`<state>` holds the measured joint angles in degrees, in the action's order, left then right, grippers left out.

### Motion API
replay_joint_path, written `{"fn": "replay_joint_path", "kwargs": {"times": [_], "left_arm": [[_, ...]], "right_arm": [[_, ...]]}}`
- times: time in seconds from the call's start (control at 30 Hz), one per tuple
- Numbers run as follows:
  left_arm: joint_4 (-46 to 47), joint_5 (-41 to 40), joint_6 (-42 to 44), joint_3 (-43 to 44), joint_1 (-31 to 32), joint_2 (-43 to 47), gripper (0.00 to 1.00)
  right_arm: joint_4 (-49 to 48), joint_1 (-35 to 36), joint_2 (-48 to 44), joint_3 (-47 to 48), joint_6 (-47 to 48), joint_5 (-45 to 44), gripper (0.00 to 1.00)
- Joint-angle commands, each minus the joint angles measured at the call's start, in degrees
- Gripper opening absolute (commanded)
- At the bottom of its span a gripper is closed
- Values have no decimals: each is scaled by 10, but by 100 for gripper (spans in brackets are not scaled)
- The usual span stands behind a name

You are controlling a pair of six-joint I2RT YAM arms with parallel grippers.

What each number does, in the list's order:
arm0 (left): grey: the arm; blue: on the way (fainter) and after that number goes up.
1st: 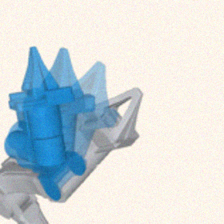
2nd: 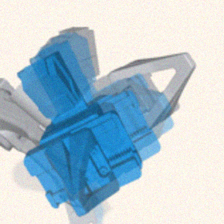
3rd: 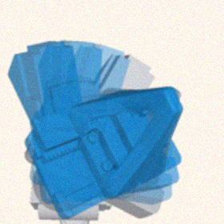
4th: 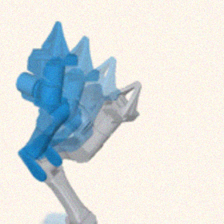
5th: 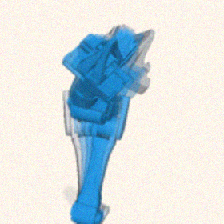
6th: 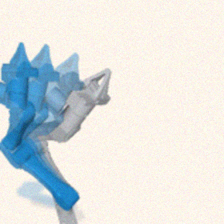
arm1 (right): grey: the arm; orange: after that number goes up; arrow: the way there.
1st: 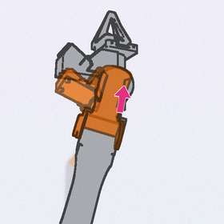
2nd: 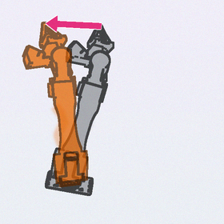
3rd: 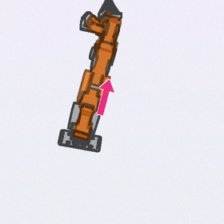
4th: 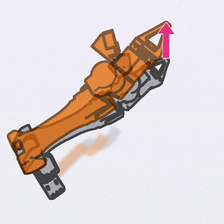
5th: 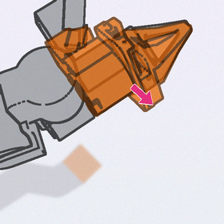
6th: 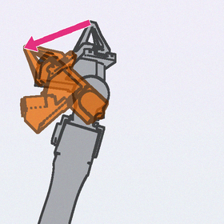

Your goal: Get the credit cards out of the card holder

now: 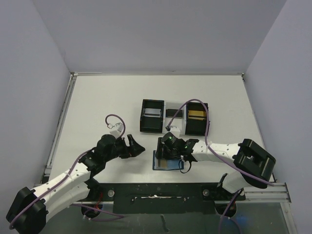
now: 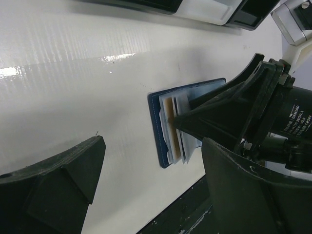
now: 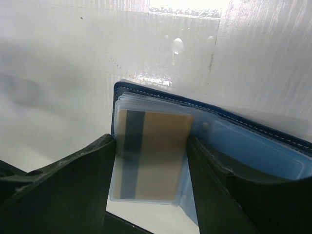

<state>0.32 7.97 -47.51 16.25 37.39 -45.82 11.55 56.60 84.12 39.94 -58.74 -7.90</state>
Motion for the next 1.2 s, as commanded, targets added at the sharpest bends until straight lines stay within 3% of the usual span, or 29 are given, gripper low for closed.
{"fn": "replay_joint_path", "kwargs": {"times": [0.0,0.43,0.9,1.17], "left_arm": [[58,31,10,5,-2,-14,80],[44,18,9,11,-1,-8,80],[-16,-45,7,12,-2,56,80],[-9,-42,8,16,-2,41,80]], "right_arm": [[25,-2,24,3,10,-7,58],[78,21,34,56,37,-43,69],[184,49,44,139,18,-129,71],[144,50,95,119,12,-99,68]]}}
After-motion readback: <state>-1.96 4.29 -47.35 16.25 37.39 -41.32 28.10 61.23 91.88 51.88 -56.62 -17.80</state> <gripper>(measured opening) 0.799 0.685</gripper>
